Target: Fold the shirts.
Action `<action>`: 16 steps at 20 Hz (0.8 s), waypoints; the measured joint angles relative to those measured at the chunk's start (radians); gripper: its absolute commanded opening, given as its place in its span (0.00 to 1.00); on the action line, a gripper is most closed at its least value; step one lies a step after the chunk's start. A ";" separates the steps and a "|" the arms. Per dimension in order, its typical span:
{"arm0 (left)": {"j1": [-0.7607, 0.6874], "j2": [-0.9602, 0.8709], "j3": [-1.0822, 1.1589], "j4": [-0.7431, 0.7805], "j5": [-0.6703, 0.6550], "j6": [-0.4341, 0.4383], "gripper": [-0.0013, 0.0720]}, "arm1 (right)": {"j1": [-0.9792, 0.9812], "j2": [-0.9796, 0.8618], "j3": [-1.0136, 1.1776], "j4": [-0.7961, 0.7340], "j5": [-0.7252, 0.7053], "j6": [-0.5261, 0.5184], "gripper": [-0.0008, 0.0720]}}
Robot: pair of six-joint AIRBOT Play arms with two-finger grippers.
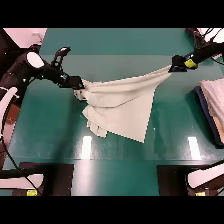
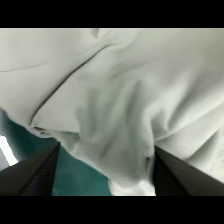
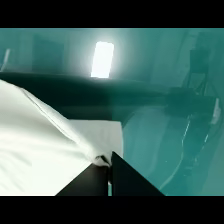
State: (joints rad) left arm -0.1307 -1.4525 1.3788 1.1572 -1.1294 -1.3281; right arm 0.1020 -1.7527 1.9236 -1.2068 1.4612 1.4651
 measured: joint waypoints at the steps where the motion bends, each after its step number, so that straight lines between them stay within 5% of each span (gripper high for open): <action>1: 0.000 0.012 0.007 0.024 -0.017 0.000 0.89 | -0.008 -0.002 0.000 -0.016 -0.013 0.000 0.55; 7: 0.077 0.113 0.003 0.079 -0.125 0.000 0.89 | -0.133 -0.005 0.000 0.047 0.053 0.000 0.54; 16: 0.182 0.172 -0.317 -0.175 -0.154 0.095 0.89 | -0.195 0.054 -0.008 0.148 0.201 -0.033 0.54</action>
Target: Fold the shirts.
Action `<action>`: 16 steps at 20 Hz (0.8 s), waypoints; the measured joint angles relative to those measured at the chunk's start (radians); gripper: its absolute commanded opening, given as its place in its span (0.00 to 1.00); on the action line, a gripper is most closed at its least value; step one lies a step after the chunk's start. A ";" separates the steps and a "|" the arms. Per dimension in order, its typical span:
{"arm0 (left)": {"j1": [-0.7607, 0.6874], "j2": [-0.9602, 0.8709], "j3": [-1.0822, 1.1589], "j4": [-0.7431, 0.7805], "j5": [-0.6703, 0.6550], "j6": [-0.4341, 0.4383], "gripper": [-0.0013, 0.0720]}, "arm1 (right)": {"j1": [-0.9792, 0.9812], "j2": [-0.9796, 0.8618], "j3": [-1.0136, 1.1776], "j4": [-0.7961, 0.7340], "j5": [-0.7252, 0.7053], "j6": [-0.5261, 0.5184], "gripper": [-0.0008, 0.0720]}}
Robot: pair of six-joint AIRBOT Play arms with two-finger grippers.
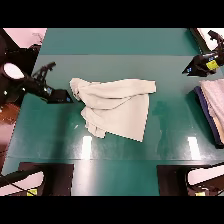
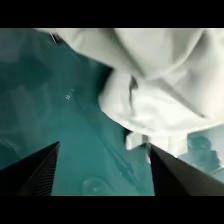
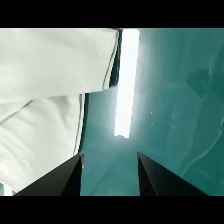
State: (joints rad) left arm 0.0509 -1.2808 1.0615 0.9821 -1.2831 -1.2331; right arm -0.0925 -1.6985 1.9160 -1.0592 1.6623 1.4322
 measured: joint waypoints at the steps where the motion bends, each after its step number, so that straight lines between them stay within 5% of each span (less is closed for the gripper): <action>1: 0.000 0.006 -0.056 -0.043 0.013 0.026 0.89 | 0.003 0.018 -0.014 0.005 0.009 -0.003 0.54; 7: -0.106 0.019 -0.312 -0.171 0.129 0.146 0.89 | 0.008 0.179 -0.258 0.010 -0.063 -0.012 0.54; 13: -0.218 0.022 -0.373 -0.217 0.273 0.157 0.89 | 0.010 0.318 -0.497 0.019 -0.157 -0.013 0.54; 14: -0.236 0.022 -0.375 -0.217 0.288 0.156 0.81 | 0.010 0.336 -0.529 0.019 -0.169 -0.013 0.54; 16: -0.274 0.019 -0.383 -0.206 0.316 0.154 0.30 | 0.010 0.372 -0.591 0.021 -0.186 -0.013 0.54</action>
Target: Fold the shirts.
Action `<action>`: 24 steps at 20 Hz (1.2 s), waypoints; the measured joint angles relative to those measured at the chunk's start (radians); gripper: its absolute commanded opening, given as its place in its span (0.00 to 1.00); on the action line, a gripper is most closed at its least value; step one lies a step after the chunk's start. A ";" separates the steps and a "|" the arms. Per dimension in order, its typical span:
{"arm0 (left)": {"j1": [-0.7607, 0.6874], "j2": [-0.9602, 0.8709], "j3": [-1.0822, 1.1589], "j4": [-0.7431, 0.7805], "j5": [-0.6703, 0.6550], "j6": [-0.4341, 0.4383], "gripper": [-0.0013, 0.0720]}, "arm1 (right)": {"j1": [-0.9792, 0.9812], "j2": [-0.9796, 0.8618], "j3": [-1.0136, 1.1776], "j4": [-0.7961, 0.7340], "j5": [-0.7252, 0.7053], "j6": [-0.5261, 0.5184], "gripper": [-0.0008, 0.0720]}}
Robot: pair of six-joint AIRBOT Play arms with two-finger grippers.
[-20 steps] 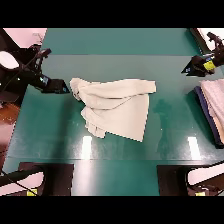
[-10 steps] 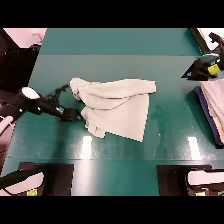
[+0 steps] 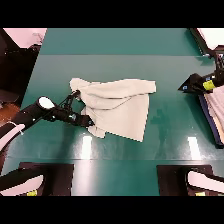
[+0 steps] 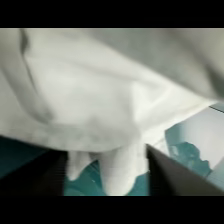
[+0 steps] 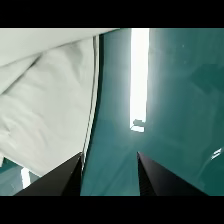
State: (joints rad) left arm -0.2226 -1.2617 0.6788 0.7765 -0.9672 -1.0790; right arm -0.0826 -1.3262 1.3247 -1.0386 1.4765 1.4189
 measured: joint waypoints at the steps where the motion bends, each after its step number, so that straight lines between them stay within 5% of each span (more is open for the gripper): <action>1: -0.018 0.000 -0.002 0.009 -0.002 -0.001 0.16 | 0.000 0.016 -0.031 0.000 -0.008 0.000 0.54; 2: -0.034 0.000 -0.002 0.006 0.002 -0.003 0.06 | 0.000 0.035 -0.064 0.000 -0.016 0.000 0.54; 5: -0.054 0.001 0.015 0.013 -0.016 -0.016 0.06 | 0.000 0.092 -0.172 0.002 -0.032 0.000 0.55; 7: -0.061 0.008 0.053 0.060 -0.048 -0.045 0.06 | 0.005 0.123 -0.260 0.021 -0.042 -0.001 0.70; 13: -0.066 0.069 0.242 0.260 -0.171 -0.151 0.06 | 0.175 0.160 -0.529 0.129 -0.167 -0.014 0.70; 24: -0.068 0.095 0.332 0.320 -0.219 -0.203 0.06 | 0.561 0.156 -0.762 0.301 -0.480 0.031 0.63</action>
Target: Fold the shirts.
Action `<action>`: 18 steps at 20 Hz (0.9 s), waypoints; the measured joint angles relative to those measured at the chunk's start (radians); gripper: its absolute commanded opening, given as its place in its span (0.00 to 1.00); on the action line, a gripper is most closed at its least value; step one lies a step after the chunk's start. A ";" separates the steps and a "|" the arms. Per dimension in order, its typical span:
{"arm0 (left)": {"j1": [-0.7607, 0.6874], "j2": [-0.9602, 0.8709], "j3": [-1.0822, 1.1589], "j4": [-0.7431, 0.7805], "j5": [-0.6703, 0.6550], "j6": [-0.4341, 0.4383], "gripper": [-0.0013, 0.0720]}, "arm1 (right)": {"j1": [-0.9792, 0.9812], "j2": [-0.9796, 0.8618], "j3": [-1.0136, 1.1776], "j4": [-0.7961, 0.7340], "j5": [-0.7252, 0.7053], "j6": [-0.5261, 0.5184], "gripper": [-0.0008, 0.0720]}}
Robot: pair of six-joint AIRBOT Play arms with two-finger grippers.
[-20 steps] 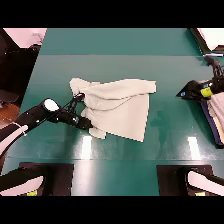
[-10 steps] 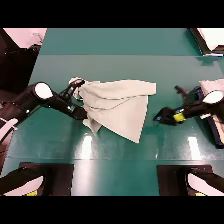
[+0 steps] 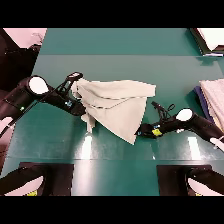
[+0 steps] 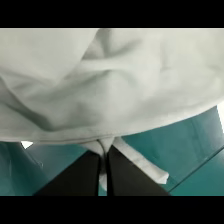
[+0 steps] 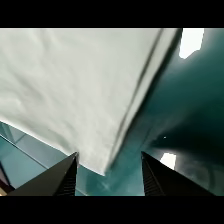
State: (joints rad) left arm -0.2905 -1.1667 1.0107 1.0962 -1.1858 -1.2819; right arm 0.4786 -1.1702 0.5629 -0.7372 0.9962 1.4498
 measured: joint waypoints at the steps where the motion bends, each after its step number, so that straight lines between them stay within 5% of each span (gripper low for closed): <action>1: 0.000 0.000 0.001 0.001 0.000 -0.001 0.06 | 0.020 -0.013 -0.001 0.021 -0.018 0.001 0.63; 3: 0.000 0.000 0.002 0.002 0.000 -0.003 0.06 | 0.063 -0.046 0.010 0.042 -0.039 0.005 0.58; 5: 0.000 0.000 0.002 0.002 0.000 -0.004 0.06 | 0.105 -0.082 0.039 0.045 -0.055 0.005 0.15; 6: 0.000 0.000 0.003 0.003 0.000 -0.008 0.06 | 0.122 -0.100 0.058 0.041 -0.062 0.005 0.03; 11: 0.000 0.001 0.120 0.095 -0.061 -0.034 0.06 | 0.112 -0.065 0.224 0.004 -0.051 -0.010 0.03; 18: 0.000 0.001 0.712 0.442 -0.235 -0.068 0.06 | -0.226 0.173 0.683 -0.172 0.015 0.048 0.02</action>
State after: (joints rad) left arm -0.2901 -1.1656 1.7226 1.5383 -1.4208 -1.3495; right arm 0.2527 -0.9970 1.2457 -0.9092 1.0111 1.4979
